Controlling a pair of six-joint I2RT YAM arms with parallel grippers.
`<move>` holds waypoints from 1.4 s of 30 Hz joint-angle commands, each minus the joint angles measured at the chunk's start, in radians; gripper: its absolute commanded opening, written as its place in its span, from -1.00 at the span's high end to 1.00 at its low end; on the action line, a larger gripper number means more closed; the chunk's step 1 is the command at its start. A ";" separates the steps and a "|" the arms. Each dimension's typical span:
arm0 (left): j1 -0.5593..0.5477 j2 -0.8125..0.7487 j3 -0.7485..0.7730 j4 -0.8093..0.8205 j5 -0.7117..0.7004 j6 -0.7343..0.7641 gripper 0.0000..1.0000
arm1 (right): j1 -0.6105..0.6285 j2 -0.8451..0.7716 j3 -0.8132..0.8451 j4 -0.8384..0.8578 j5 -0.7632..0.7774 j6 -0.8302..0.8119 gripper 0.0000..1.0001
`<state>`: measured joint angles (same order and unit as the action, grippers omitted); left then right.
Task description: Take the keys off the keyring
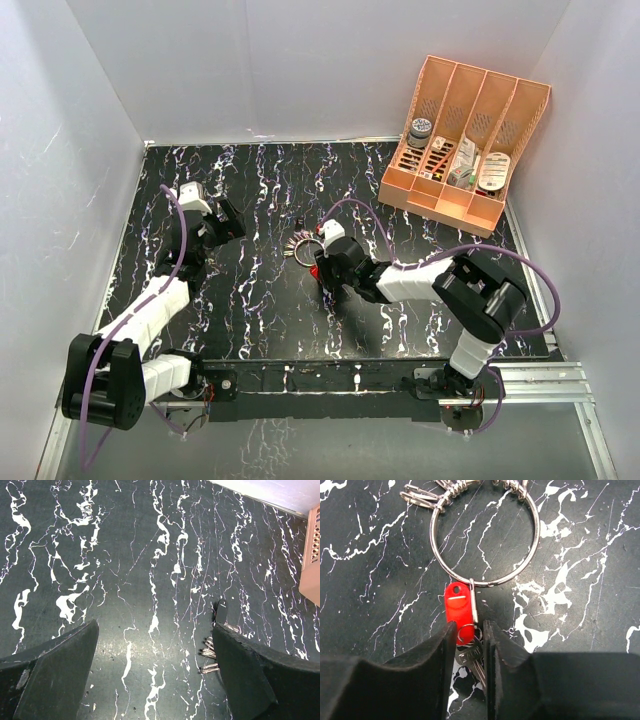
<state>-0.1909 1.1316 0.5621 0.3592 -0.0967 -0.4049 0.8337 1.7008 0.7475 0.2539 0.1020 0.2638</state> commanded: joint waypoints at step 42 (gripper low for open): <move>-0.039 0.022 0.181 0.306 0.914 0.069 0.27 | 0.004 -0.394 0.506 -0.743 -0.032 -0.345 1.00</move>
<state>-0.2077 1.1408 0.7055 0.5812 0.6128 -0.3489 0.8368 1.3384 1.1728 -0.4301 0.1375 -0.0635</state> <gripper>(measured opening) 0.369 0.017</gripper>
